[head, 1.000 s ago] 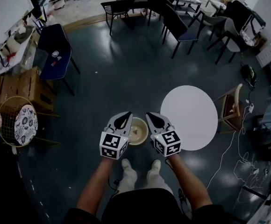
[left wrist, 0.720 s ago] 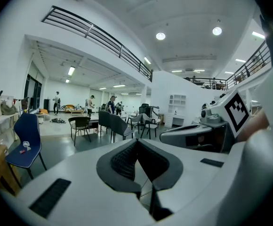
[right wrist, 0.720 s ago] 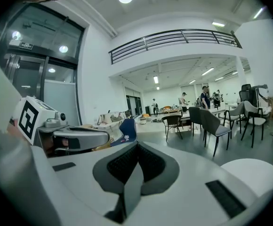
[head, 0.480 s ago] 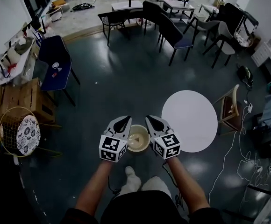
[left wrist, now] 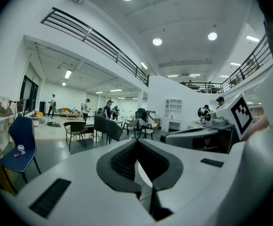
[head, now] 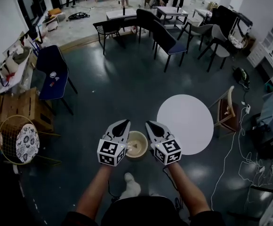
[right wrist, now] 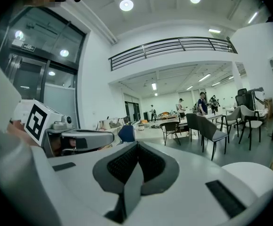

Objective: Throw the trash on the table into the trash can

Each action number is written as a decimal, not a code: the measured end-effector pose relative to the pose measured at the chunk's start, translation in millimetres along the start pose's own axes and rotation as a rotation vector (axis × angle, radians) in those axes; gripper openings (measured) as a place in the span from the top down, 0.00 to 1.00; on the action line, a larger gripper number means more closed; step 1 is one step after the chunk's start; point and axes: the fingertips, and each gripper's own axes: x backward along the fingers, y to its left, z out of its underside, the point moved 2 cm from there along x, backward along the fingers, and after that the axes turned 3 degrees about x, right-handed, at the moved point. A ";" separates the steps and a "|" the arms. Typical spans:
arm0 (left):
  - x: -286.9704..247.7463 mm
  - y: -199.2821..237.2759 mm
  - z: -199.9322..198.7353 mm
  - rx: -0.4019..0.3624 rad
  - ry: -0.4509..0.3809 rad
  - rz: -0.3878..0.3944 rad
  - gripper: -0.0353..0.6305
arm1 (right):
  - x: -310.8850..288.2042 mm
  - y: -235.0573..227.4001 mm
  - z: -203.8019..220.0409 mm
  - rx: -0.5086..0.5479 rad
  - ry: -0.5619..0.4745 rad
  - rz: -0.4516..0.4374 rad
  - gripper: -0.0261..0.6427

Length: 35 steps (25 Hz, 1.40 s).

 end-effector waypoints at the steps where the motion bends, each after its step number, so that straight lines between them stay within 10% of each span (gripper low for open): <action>1: 1.7 -5.3 -0.8 -0.003 -0.002 0.000 0.92 | 5.4 -0.3 -2.3 0.001 -0.009 -0.003 0.93; 35: 98.4 -271.2 -23.4 -0.050 -0.142 0.048 0.92 | 260.6 26.4 -36.7 0.074 -0.144 -0.075 0.93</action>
